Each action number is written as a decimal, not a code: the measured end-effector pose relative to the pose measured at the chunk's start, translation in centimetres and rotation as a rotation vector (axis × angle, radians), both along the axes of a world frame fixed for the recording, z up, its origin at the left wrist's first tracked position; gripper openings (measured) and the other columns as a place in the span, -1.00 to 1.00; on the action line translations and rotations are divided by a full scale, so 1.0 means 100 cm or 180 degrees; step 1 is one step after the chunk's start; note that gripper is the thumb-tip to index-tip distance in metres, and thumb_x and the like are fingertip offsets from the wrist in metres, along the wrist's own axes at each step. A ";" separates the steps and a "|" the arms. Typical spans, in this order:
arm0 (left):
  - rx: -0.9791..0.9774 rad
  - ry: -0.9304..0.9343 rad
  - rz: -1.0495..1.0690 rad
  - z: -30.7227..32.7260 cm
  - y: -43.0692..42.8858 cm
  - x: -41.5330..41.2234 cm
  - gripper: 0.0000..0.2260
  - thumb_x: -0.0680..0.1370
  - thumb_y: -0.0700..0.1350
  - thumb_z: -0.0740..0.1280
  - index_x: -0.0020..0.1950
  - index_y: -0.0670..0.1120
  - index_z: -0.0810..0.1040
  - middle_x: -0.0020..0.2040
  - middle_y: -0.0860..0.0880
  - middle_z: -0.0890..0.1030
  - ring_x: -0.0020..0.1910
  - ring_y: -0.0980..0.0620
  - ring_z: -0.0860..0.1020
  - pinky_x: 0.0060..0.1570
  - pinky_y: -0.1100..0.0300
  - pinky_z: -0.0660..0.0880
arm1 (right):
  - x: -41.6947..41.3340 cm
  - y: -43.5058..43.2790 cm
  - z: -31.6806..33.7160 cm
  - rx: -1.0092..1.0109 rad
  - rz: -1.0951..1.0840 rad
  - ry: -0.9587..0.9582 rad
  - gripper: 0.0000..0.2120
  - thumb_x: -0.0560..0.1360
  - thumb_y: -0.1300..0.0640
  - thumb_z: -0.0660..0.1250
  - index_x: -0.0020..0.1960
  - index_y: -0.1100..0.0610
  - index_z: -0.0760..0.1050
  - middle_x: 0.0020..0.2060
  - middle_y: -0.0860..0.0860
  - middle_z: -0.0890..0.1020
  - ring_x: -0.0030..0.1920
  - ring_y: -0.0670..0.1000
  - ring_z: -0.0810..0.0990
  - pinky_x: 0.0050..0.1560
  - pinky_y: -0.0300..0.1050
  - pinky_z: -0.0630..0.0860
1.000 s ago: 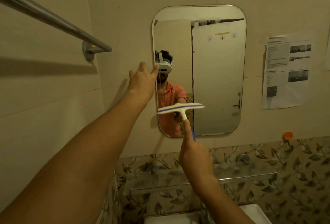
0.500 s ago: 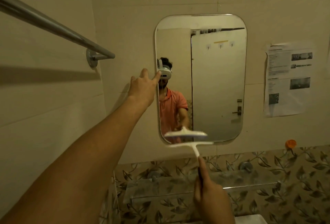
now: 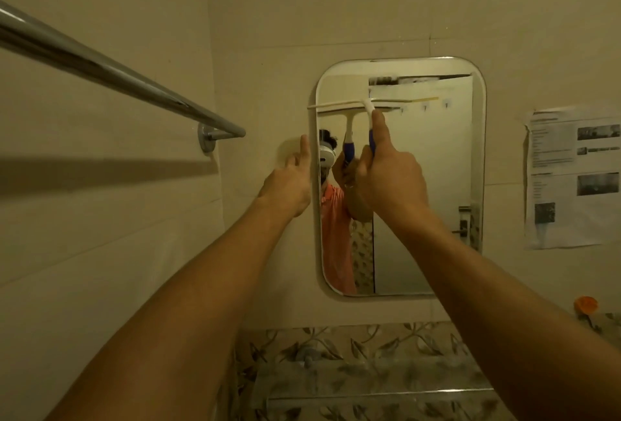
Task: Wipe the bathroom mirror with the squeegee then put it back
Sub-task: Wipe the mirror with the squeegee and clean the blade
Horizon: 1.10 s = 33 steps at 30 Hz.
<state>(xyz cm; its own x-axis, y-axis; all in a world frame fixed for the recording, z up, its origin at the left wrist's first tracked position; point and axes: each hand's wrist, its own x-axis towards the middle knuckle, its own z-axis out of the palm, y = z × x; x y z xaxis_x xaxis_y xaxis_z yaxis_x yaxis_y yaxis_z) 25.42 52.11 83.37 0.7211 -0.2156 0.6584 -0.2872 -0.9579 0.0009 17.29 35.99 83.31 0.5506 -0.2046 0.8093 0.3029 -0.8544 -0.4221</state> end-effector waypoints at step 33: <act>0.0517 -0.0403 0.0550 0.060 -0.002 0.010 -0.23 0.57 -0.27 0.36 0.65 0.13 0.04 0.42 -0.24 0.26 0.17 -0.22 0.51 0.03 0.02 0.55 | 0.012 0.026 -0.079 -0.0344 -0.0113 0.0641 -0.26 0.71 0.06 0.06 0.56 -0.23 -0.47 0.00 0.24 0.60 -0.10 0.17 0.63 -0.27 0.03 0.55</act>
<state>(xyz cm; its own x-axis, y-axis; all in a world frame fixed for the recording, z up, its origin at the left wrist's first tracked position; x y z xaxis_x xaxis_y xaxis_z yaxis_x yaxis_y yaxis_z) 26.44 51.91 89.40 0.6705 -0.2065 0.7126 -0.1073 -0.9774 -0.1822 18.45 38.62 75.45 0.6973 -0.1447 0.7020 0.1907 -0.9066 -0.3764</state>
